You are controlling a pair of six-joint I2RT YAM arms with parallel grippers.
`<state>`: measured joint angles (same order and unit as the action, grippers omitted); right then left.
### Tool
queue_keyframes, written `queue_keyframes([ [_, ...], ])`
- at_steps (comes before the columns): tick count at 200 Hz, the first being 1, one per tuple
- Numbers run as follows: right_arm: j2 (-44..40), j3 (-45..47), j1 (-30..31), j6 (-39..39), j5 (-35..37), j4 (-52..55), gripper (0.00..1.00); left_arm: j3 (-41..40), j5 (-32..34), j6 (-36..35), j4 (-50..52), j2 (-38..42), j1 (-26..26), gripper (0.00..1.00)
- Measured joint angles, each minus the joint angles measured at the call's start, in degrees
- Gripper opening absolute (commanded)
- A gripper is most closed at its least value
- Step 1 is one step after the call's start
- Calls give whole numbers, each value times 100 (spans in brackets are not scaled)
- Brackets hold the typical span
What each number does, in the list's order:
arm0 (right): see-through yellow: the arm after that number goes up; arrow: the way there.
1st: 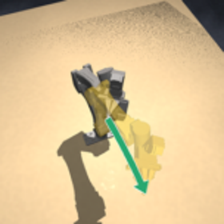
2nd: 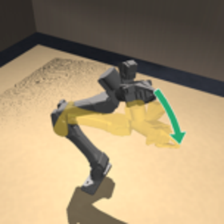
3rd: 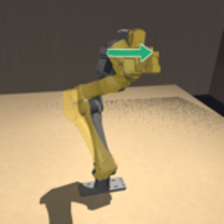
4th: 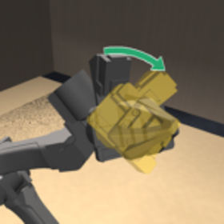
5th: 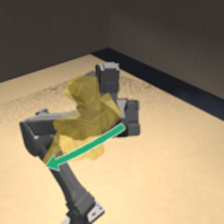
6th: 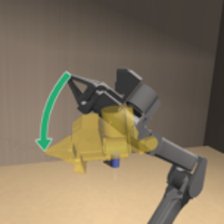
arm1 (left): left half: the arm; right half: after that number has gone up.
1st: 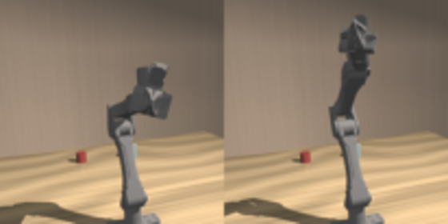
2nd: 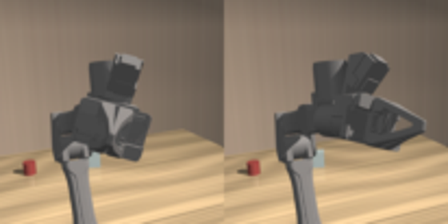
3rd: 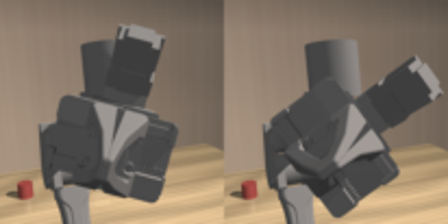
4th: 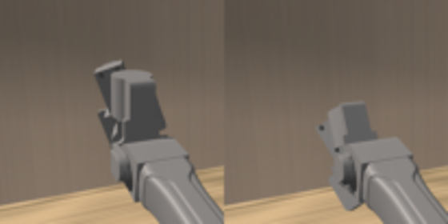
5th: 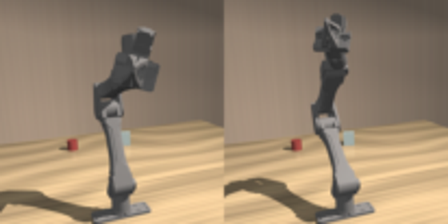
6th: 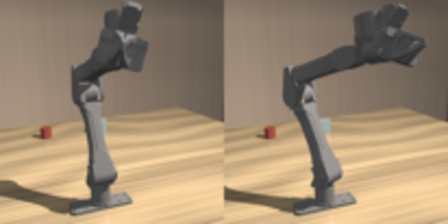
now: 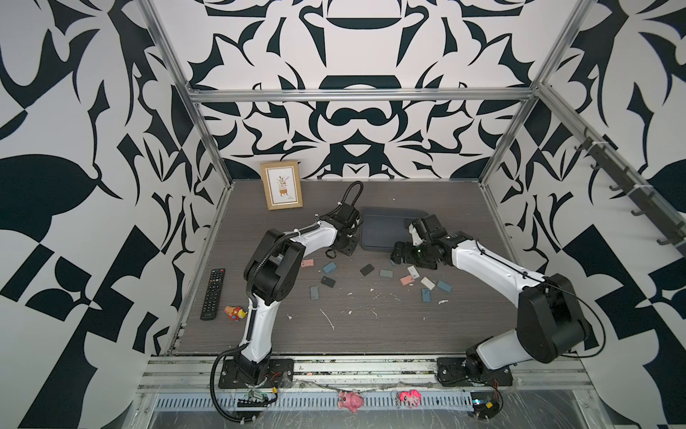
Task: Put the eraser in the storage box
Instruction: Pick up the eraser from the center of the board.
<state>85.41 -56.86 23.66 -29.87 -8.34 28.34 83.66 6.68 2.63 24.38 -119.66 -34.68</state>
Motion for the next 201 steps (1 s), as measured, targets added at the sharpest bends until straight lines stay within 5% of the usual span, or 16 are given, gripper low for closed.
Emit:
queue_keyframes([
  [67,0,2,0,0,-2,-2,99,-155,59,63,-212,61,7,26],
  [201,-227,-13,-398,9,-234,31,99,205,-304,734,507,238,24,17],
])
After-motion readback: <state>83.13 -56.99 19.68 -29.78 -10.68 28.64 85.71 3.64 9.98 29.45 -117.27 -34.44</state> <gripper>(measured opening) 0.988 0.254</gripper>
